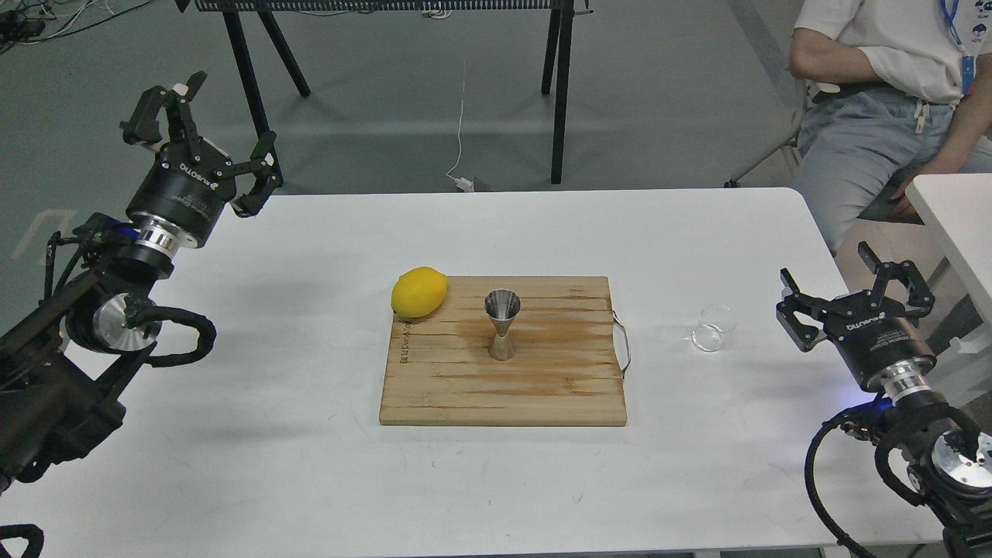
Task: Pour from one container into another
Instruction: 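Release the jigger and raise the left gripper back to rest, then grasp the small clear glass cup with the right gripper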
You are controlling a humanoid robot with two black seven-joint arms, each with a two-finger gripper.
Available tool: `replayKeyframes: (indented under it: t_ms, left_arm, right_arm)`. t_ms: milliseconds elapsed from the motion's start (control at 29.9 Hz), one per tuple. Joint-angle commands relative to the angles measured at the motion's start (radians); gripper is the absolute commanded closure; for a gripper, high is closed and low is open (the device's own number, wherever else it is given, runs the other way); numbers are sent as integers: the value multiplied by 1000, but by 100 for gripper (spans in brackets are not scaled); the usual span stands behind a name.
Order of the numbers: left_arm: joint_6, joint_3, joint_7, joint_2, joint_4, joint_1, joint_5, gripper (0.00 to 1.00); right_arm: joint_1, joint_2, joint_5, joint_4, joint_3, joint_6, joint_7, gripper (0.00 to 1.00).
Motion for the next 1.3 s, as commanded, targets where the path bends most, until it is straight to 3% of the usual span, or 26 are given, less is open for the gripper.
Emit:
replayKeyframes:
  t_ms: [0, 167, 535, 736, 903, 1271]
  left_arm:
    - [-6, 0, 2, -2, 15, -3, -21, 0]
    - [-12, 0, 2, -4, 14, -1, -21, 0]
    - [-28, 1, 0, -4, 8, -1, -21, 0]
    - [-28, 1, 0, -5, 4, 2, -21, 0]
    - [-26, 3, -1, -7, 3, 8, -21, 0]
    - [-21, 3, -1, -9, 3, 13, -21, 0]
  right_arm:
    - [-45, 49, 15, 19, -10, 0, 1, 1]
    - [-52, 148, 15, 39, -2, 0, 2, 1]
    - [-60, 169, 80, 136, 6, -13, 4, 2]
    - [-86, 168, 81, 157, 56, -198, 5, 2]
    - [-94, 157, 80, 249, 125, -428, 8, 2]
    - [-42, 156, 47, 255, 96, -663, 7, 2]
